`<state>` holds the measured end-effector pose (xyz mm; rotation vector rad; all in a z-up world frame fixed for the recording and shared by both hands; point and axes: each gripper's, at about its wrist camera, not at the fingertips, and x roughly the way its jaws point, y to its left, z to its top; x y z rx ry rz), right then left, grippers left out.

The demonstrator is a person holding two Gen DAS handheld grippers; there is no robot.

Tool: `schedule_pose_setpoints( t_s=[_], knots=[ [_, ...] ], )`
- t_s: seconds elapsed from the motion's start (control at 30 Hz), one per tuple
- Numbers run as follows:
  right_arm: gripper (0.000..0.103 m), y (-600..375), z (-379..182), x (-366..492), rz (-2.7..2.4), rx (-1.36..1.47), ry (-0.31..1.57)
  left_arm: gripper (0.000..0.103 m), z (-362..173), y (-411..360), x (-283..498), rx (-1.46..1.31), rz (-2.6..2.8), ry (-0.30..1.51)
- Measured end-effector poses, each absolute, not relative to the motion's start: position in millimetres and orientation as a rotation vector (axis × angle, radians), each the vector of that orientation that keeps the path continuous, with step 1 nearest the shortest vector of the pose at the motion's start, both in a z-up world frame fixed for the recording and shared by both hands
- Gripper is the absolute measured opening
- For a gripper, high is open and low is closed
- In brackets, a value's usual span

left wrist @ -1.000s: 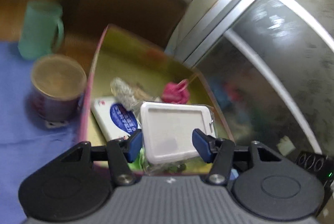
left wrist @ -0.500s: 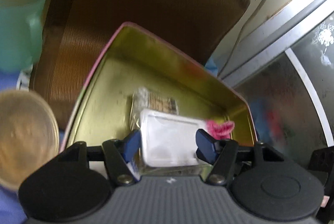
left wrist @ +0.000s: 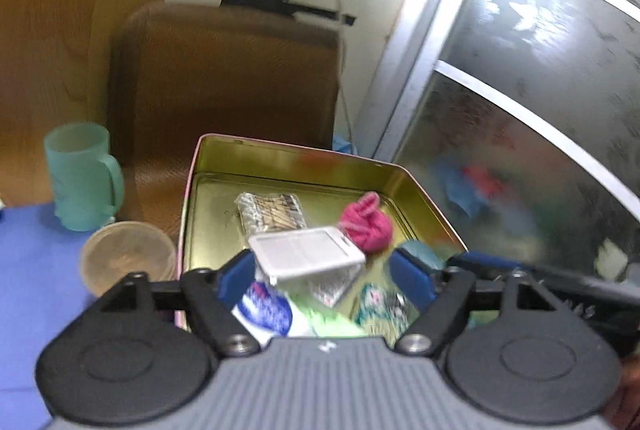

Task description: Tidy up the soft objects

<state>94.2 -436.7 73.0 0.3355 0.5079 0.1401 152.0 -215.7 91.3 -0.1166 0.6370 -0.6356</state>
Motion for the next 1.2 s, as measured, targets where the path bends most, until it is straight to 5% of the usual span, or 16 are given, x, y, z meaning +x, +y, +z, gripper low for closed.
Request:
schedule_pose_setpoints(
  t_s=[0.13, 0.57, 0.7, 1.2],
  knots=[
    [0.048, -411.9, 78.4, 35.3, 0.081, 0.273, 0.332, 0.102, 95.4, -198.5, 104.9, -0.091, -0.611, 0.596],
    [0.063, -343.1, 65.2, -45.5, -0.001, 0.27, 0.258, 0.103, 77.0, -150.6, 19.9, 0.032, -0.442, 0.595],
    [0.081, -332.0, 65.3, -56.2, 0.003, 0.27, 0.267, 0.103, 71.7, -139.1, 3.7, 0.019, -0.413, 0.579],
    [0.088, -317.5, 68.4, -69.4, -0.004, 0.282, 0.277, 0.103, 65.3, -136.3, -12.0, 0.111, -0.327, 0.589]
  ],
)
